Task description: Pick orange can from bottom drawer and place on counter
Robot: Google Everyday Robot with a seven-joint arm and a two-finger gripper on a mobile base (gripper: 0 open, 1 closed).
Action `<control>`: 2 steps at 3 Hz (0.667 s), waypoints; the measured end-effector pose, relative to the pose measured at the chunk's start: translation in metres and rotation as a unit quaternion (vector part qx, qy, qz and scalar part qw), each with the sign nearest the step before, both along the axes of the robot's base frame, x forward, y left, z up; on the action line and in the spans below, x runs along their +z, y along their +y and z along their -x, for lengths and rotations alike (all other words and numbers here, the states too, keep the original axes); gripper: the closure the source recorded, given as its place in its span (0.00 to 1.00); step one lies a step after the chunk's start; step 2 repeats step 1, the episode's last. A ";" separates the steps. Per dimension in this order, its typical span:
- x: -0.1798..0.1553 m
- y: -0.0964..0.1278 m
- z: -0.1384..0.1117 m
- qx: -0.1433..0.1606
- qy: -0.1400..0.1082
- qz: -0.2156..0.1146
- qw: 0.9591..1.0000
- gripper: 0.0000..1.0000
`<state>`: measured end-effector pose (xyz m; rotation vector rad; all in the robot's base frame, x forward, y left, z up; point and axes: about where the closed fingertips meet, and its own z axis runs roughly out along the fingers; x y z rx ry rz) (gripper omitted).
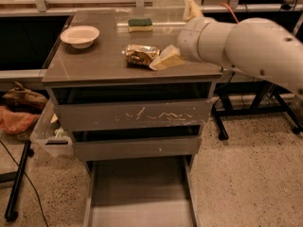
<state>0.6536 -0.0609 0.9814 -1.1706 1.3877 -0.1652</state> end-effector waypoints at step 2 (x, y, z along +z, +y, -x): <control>0.067 -0.047 0.068 -0.083 -0.055 0.003 0.995 0.00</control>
Offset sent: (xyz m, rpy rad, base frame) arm 0.0000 0.0000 0.0000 0.0000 0.0000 0.0000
